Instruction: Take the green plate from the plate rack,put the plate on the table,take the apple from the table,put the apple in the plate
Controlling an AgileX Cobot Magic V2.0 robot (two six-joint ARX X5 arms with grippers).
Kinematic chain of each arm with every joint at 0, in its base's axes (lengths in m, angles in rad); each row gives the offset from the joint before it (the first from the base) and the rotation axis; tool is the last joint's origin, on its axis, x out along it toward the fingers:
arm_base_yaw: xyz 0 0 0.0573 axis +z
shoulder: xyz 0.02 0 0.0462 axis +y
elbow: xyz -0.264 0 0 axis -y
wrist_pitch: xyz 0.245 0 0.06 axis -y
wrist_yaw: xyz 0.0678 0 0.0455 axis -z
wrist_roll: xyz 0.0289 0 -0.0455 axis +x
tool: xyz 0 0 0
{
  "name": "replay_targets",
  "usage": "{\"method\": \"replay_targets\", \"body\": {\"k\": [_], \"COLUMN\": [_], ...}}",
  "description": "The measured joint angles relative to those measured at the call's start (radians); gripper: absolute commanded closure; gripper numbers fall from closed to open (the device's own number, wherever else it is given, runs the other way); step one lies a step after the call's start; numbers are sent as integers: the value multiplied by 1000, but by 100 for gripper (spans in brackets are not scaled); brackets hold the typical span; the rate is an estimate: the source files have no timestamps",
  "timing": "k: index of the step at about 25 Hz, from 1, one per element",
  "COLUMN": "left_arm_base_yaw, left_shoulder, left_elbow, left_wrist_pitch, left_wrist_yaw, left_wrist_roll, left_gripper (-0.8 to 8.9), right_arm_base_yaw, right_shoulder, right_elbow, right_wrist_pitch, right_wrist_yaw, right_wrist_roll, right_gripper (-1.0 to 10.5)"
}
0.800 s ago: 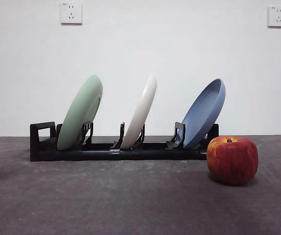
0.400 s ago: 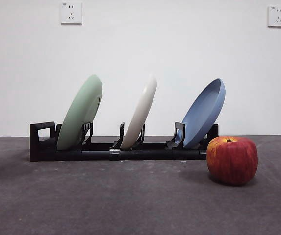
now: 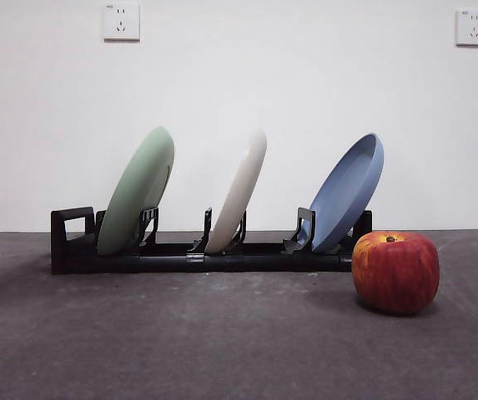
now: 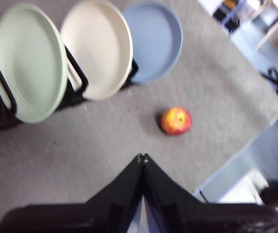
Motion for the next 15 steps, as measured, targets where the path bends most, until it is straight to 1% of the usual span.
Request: {"method": "replay_targets", "body": {"k": [1,2,3,4,5,6,7,11,13,15], "left_arm_base_yaw": [-11,-18,-24,-30,-35,-41,-47,-63,-70,-80], "left_shoulder": [26,41,50,55,58,60,61,61,65,86], "left_elbow": [16,21,21,21,21,22,22,22,22,23], "left_wrist_pitch": [-20,-24,-26,-26,-26,-25,-25,-15,52,141], "left_wrist_yaw": [-2,-3,-4,-5,-6,-7,-7,-7,-7,-7], "left_wrist_roll": [11,19,23,26,26,26,26,26,17,-11], "left_gripper": [813,810,773,674,554,442,398,401,401,402], "right_arm_base_yaw": [24,42,54,57,58,58,58,58,58,58], "right_shoulder": [25,44,55,60,60,60,60,60,60,60], "right_elbow": [20,37,51,62,69,75,79,89,90,90], "right_wrist_pitch": [-16,-31,-36,-35,-29,-25,-26,-29,-29,-29], "right_wrist_yaw": [49,79,87,87,91,92,94,94,95,95], "right_wrist_roll": [-6,-10,-11,-11,-8,-6,-4,14,20,23], "right_gripper": [873,779,665,545,430,358,344,348,348,348]}}
